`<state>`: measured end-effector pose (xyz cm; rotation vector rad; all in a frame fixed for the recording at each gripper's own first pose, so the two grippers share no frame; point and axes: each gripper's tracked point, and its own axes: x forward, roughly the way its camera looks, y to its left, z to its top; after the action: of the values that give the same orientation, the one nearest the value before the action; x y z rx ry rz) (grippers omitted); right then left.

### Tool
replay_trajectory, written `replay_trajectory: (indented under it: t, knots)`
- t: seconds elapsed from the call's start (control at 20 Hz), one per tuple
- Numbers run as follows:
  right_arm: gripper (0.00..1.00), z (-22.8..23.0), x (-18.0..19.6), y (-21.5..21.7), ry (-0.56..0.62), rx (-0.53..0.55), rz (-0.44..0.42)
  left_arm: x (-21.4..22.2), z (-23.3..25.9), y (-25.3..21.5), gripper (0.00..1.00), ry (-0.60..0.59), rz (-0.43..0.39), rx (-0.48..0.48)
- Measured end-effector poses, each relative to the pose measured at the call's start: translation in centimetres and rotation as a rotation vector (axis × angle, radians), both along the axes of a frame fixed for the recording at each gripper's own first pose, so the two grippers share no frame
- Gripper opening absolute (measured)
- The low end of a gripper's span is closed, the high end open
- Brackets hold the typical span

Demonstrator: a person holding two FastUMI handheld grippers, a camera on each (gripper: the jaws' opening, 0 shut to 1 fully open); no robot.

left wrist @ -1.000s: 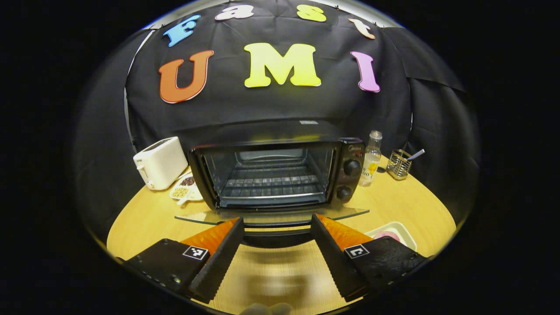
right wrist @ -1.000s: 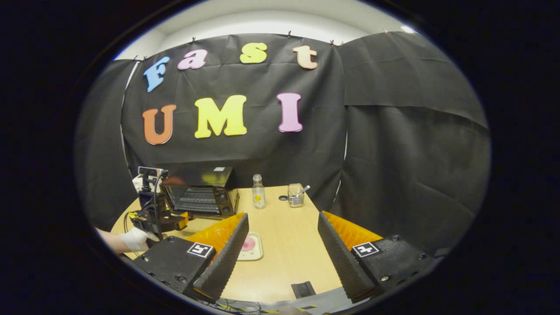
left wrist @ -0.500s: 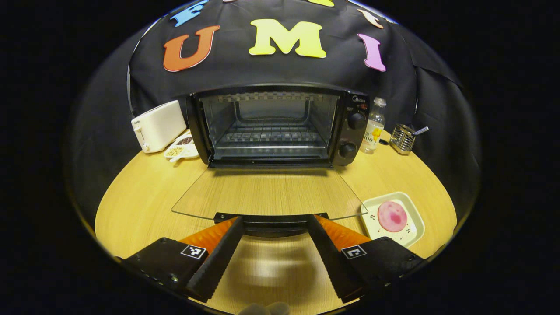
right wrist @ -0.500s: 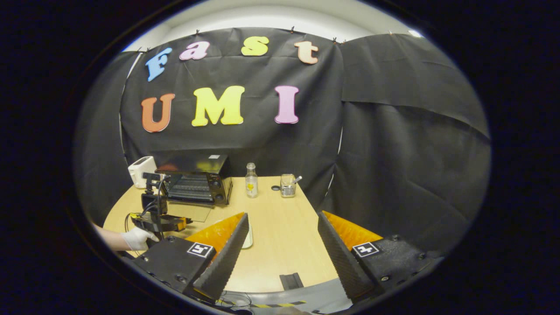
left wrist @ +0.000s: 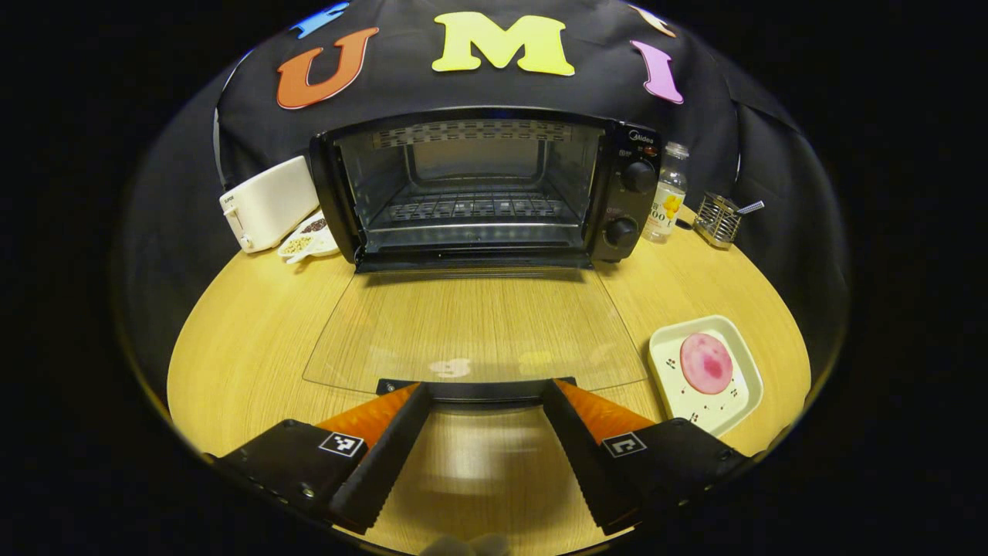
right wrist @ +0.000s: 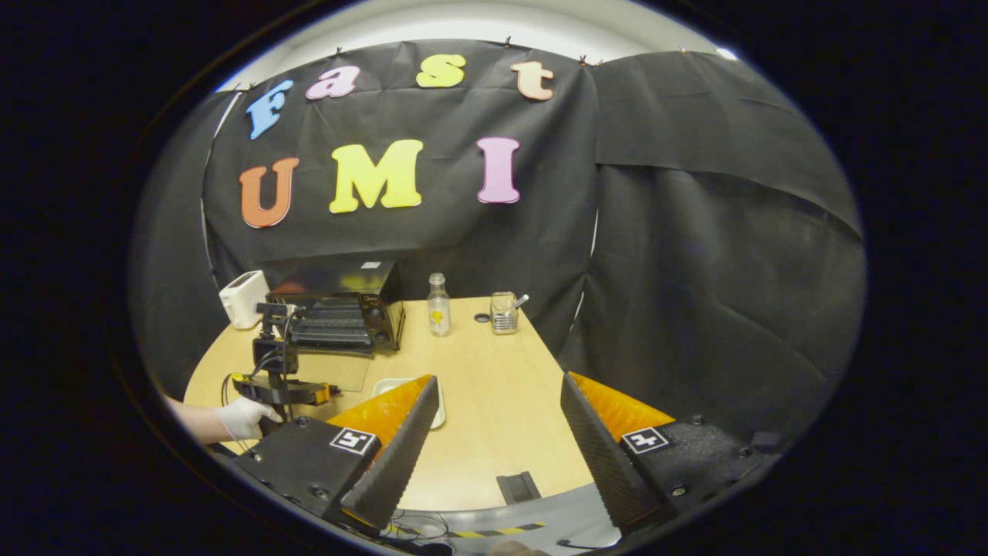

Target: Open the electric oven with the left hand, put the food in, and close the electric oven.

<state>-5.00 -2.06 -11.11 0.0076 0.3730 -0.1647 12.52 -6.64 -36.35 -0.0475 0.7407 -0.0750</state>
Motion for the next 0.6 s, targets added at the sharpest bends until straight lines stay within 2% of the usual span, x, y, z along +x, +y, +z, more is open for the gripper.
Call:
replay_trajectory:
  t: [0.3,0.45,0.6]
  knots:
    - [1.0,-0.8,1.7,2.4,0.008,0.004,0.076,-0.3,1.1,0.8,0.96,-0.049,-0.007,0.007]
    - [1.0,-2.0,3.4,3.3,0.02,0.005,0.126,-1.3,3.3,2.6,0.97,-0.119,0.031,-0.029]
    - [1.0,-5.0,5.7,3.9,0.076,0.028,0.182,-3.2,6.6,5.1,0.97,-0.2,0.068,-0.056]
